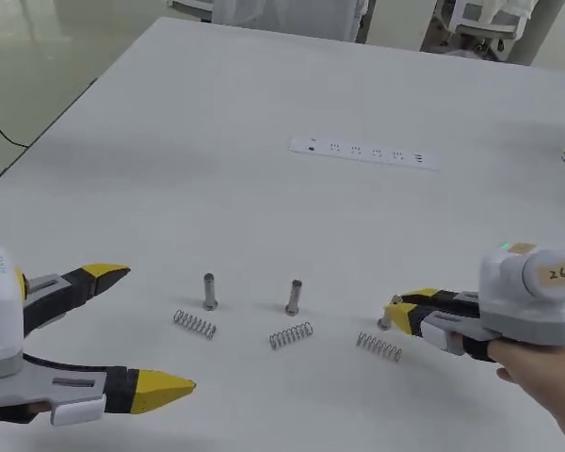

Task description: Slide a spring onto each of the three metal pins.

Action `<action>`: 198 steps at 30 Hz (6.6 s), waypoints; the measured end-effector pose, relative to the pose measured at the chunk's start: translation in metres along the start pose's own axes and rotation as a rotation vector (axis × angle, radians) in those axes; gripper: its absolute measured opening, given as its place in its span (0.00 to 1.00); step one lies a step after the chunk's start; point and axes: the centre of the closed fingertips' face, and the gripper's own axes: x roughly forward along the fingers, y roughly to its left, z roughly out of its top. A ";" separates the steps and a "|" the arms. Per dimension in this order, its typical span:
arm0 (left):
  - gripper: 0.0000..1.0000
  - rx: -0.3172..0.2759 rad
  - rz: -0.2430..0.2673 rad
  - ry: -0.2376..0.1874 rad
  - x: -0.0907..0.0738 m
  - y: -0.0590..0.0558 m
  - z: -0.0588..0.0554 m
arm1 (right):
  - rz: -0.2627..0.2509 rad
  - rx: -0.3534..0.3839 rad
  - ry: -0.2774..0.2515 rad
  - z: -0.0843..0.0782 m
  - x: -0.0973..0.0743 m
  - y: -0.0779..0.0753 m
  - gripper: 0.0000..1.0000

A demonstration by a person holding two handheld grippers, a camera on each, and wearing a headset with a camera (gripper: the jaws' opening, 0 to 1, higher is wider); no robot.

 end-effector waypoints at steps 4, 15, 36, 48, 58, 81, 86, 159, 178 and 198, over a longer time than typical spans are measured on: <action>0.97 0.000 -0.002 0.000 0.000 0.000 0.000 | 0.002 0.005 -0.001 0.000 0.000 0.001 0.17; 0.97 -0.002 -0.002 -0.004 0.000 0.000 0.001 | 0.011 0.009 -0.010 0.000 -0.002 0.004 0.20; 0.97 -0.006 0.002 -0.004 -0.001 0.001 0.000 | 0.004 0.026 -0.034 0.001 -0.011 0.005 0.23; 0.97 -0.008 0.006 -0.002 -0.002 0.000 -0.002 | 0.019 -0.014 -0.005 -0.008 -0.018 0.012 0.23; 0.97 -0.012 0.012 0.000 -0.004 0.001 -0.003 | 0.051 -0.021 0.048 -0.028 -0.014 0.019 0.22; 0.97 -0.011 0.012 0.008 -0.006 0.003 -0.004 | 0.105 -0.107 0.140 -0.046 -0.003 0.030 0.19; 0.97 -0.008 0.006 0.012 -0.004 0.001 -0.005 | 0.108 -0.131 0.153 -0.046 -0.001 0.029 0.18; 0.82 -0.005 -0.230 0.104 0.023 -0.052 -0.019 | 0.184 -0.435 0.174 -0.039 -0.019 0.050 0.08; 0.77 0.025 -0.342 0.102 0.059 -0.060 -0.002 | 0.277 -0.618 0.172 -0.036 -0.023 0.078 0.08; 0.54 0.061 -0.460 0.083 0.100 -0.089 0.012 | 0.348 -0.691 0.110 -0.019 -0.029 0.102 0.08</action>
